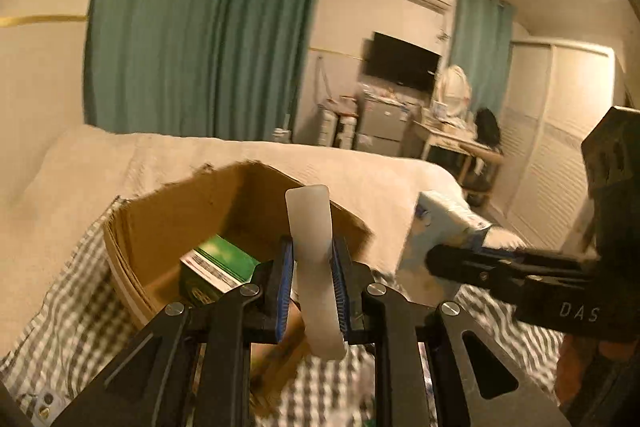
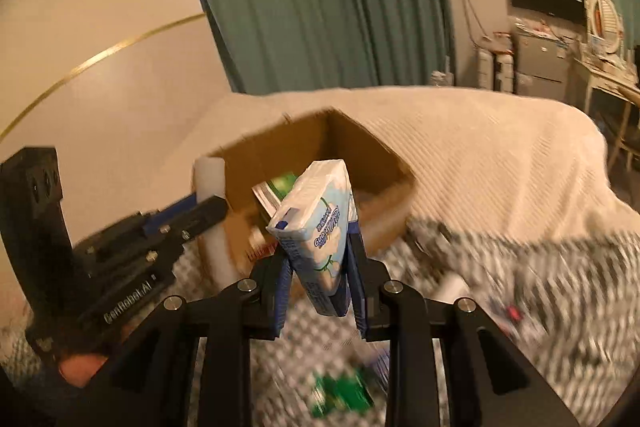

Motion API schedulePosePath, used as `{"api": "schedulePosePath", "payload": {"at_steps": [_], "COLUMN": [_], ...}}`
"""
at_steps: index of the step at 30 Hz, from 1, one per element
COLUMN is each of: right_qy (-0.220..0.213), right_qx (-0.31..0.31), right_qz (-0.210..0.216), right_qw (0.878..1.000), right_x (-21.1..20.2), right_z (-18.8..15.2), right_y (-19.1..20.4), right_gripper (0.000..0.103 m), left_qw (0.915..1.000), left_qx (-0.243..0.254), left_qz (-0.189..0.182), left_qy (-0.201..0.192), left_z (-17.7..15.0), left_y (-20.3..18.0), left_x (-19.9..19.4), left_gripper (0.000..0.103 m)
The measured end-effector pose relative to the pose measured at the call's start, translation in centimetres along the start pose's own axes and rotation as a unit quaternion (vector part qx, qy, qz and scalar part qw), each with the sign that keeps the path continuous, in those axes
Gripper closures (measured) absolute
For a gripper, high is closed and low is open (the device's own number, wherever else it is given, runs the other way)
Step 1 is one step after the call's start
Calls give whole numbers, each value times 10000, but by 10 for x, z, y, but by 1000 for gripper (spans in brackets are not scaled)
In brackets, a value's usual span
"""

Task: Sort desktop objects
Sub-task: 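Carry the white tube and tissue pack into the cardboard box and release both, then grasp the water bottle with the left tool while the right tool grasps the floral tissue pack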

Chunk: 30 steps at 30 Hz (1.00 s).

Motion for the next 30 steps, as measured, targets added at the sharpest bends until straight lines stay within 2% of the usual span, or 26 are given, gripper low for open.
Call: {"api": "schedulePosePath", "payload": {"at_steps": [3, 8, 9, 10, 11, 12, 13, 14, 15, 17, 22, 26, 30], "right_qy": [262, 551, 542, 529, 509, 456, 425, 413, 337, 201, -27, 102, 320], "right_qx": [162, 128, 166, 225, 287, 361, 423, 446, 477, 472, 476, 581, 704], "right_qz": [192, -19, -101, -160, -215, -257, -246, -252, -315, -448, -1232, -1799, -2029], "right_qw": [9993, 9984, 9983, 9982, 9981, 9980, 9979, 9978, 9978, 9977, 9912, 9819, 9761], "right_x": [40, 93, 99, 98, 99, 98, 96, 92, 84, 69, 11, -20, -30], "right_z": [21, 31, 32, 31, 31, 31, 32, 33, 31, 26, -8, -45, -86], "right_y": [10, 20, 20, 18, 16, 15, 11, 9, 5, -5, -51, -88, -121], "right_gripper": [78, 75, 71, 53, 34, 29, 29, 29, 29, 29, 26, 26, 26], "left_qw": [9992, 9971, 9968, 9965, 9960, 9958, 9959, 9963, 9969, 9978, 9987, 9981, 9930], "left_qx": [-272, -502, -513, -516, -520, -522, -516, -514, -511, -487, -365, -183, 60], "left_qz": [270, 341, 344, 337, 342, 349, 365, 396, 418, 394, 177, -168, -589], "left_qy": [119, 451, 514, 571, 641, 663, 651, 571, 417, 210, 312, 563, 1026], "left_z": [3, -16, -19, -23, -26, -29, -30, -30, -31, -32, -41, -58, -89], "left_y": [27, 61, 65, 67, 68, 69, 69, 68, 66, 58, 25, -18, -67], "left_x": [19, 44, 47, 49, 50, 50, 48, 43, 35, 22, 7, 9, 20], "left_gripper": [84, 84, 81, 81, 75, 58, 45, 24, 11, 6, 4, 0, 0]}}
Point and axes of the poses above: each gripper's, at about its wrist camera, not at the fingertips, and x roughly the way its jaws point, y to its left, z to its top, the point moved 2 cm from there along x, roughly the way its jaws point, and after that the axes turned 10 degrees about -z, right-handed, at the moved point
